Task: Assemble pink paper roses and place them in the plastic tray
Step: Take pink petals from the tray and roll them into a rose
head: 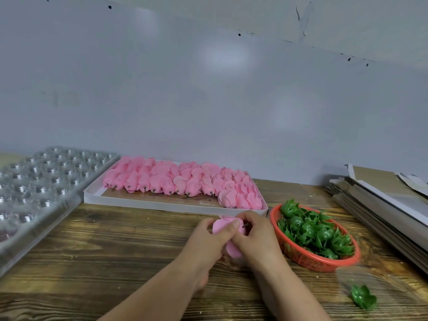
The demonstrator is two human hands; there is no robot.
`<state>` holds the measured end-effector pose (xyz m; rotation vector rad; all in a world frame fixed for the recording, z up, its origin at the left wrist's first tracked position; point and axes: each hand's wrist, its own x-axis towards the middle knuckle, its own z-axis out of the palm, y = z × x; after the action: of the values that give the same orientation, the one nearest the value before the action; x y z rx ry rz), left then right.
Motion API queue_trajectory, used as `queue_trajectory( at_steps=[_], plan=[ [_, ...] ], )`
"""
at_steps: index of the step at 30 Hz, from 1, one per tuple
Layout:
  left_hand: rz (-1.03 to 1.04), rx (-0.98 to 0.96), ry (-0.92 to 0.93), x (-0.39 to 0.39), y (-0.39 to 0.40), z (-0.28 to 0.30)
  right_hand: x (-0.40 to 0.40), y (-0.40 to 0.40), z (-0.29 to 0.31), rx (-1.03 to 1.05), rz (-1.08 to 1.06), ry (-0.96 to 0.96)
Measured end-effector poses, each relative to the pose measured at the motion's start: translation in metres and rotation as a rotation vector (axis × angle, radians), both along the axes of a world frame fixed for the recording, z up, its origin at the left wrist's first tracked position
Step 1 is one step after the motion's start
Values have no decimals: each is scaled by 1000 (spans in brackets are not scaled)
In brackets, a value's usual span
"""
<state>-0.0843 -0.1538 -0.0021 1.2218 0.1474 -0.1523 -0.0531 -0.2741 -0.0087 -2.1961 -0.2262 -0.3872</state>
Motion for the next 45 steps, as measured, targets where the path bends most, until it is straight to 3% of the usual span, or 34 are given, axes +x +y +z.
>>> queue_trajectory(
  at_steps=[8,13,26,36,42,45],
  plan=[
    [-7,-216,106,15,10,-9,-6,3,5,103,105,10],
    [50,-237,148,23,18,-15,-6,0,8,106,139,-42],
    [42,-86,120,22,19,-13,-4,2,-2,-88,122,-143],
    [-42,-38,188,23,25,-12,-8,-3,5,-116,220,-98],
    [-130,95,146,23,28,-12,-13,-4,11,-123,242,-22],
    [-165,255,99,18,26,-7,-12,-6,13,-97,180,31]
  ],
)
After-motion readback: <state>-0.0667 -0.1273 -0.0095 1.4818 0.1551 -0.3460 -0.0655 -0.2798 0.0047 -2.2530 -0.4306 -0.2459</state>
